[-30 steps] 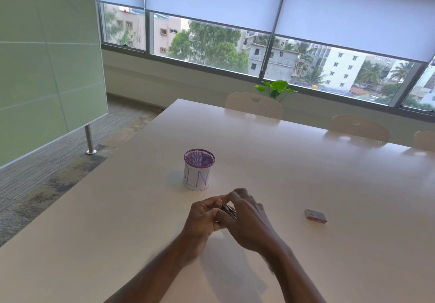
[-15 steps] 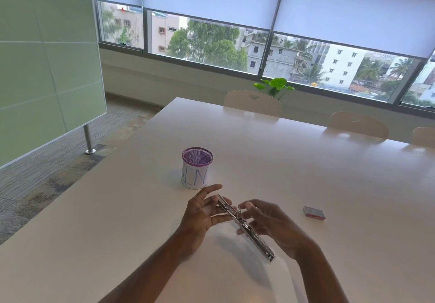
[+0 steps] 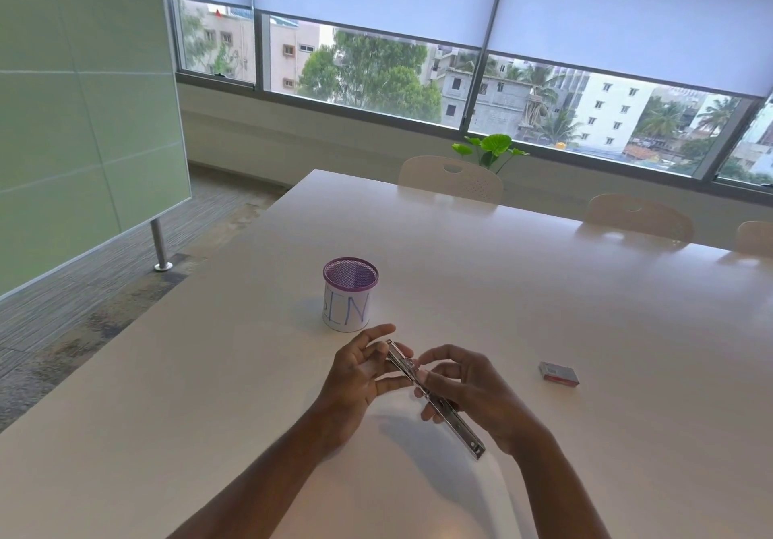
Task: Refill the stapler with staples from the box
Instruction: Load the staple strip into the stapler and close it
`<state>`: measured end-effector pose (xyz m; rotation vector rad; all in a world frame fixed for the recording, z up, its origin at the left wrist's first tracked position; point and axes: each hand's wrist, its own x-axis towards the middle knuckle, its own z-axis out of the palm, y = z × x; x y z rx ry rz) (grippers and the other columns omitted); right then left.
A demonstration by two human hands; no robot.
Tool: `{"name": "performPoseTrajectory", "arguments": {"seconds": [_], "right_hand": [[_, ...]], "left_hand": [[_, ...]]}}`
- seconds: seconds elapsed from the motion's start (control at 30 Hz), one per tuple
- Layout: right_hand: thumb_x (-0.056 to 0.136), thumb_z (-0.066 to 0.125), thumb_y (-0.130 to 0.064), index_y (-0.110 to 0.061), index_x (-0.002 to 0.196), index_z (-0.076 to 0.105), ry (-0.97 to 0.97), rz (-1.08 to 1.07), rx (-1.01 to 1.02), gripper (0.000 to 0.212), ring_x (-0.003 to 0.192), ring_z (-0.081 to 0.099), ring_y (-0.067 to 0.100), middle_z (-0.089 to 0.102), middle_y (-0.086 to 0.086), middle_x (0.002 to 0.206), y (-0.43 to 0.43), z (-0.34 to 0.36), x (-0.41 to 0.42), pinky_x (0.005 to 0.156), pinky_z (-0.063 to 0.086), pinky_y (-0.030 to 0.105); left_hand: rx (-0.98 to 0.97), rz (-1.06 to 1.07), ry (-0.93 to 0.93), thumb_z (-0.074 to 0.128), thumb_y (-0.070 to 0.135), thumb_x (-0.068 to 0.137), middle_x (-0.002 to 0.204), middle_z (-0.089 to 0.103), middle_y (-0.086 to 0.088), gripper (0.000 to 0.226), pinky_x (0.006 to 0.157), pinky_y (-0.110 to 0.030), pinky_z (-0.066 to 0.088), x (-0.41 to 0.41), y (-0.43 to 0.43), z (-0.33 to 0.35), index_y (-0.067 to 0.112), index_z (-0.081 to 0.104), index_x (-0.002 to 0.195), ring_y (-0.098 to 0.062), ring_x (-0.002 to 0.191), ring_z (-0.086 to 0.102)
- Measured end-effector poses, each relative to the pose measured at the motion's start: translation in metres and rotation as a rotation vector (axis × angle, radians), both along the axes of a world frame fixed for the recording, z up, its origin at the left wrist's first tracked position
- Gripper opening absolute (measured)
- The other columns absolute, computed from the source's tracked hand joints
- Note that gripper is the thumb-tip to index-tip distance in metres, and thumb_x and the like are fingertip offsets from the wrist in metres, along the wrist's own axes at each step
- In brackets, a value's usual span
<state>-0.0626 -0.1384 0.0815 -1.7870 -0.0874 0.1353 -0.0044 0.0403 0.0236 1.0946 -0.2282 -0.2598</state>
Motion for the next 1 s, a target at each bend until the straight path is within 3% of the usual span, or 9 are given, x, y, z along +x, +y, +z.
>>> {"name": "performPoseTrajectory", "arguments": {"seconds": [0.33, 0.63, 0.77, 0.9, 1.0], "right_hand": [[0.083, 0.076, -0.023, -0.018, 0.086, 0.068, -0.052, -0.074, -0.094, 0.010, 0.048, 0.066, 0.029, 0.071, 0.014, 0.068, 0.005, -0.015, 0.012, 0.048, 0.051, 0.030], [0.094, 0.060, -0.039, -0.008, 0.102, 0.066, 0.164, 0.152, -0.140, 0.032, 0.065, 0.072, 0.033, 0.074, 0.015, 0.082, -0.029, 0.009, -0.007, 0.052, 0.054, 0.028], [0.095, 0.061, -0.027, 0.000, 0.112, 0.063, 0.174, 0.237, 0.011, 0.032, 0.073, 0.071, 0.039, 0.068, 0.025, 0.088, -0.049, 0.022, -0.020, 0.060, 0.059, 0.036], [0.091, 0.064, -0.010, 0.004, 0.120, 0.060, 0.086, 0.274, 0.233, 0.032, 0.099, 0.067, 0.047, 0.064, 0.032, 0.107, -0.055, 0.027, -0.025, 0.079, 0.058, 0.041], [0.085, 0.070, -0.002, 0.005, 0.116, 0.063, 0.011, 0.223, 0.222, 0.033, 0.101, 0.068, 0.040, 0.064, 0.035, 0.111, -0.040, 0.022, -0.021, 0.084, 0.055, 0.040]], "left_hand": [[-0.039, -0.034, 0.003, 0.045, 0.005, 0.100, 0.107, 0.071, -0.021, 0.028, 0.079, -0.042, 0.059, 0.000, -0.001, -0.001, 0.014, 0.062, 0.120, -0.039, 0.100, 0.069], [-0.108, -0.003, 0.017, 0.045, 0.003, 0.099, 0.103, 0.070, -0.025, 0.025, 0.076, -0.043, 0.058, 0.002, -0.001, -0.004, 0.007, 0.061, 0.119, -0.040, 0.100, 0.069], [-0.134, 0.021, 0.042, 0.046, 0.003, 0.099, 0.100, 0.070, -0.022, 0.022, 0.074, -0.042, 0.058, 0.004, 0.000, -0.006, 0.005, 0.062, 0.114, -0.039, 0.098, 0.070], [-0.150, 0.029, 0.059, 0.045, 0.002, 0.099, 0.098, 0.069, -0.022, 0.021, 0.076, -0.044, 0.058, 0.004, -0.001, -0.005, 0.001, 0.058, 0.116, -0.041, 0.100, 0.069], [-0.110, 0.030, 0.044, 0.046, 0.001, 0.099, 0.097, 0.071, -0.019, 0.022, 0.075, -0.042, 0.059, 0.002, -0.003, -0.004, 0.002, 0.059, 0.116, -0.037, 0.097, 0.070]]}}
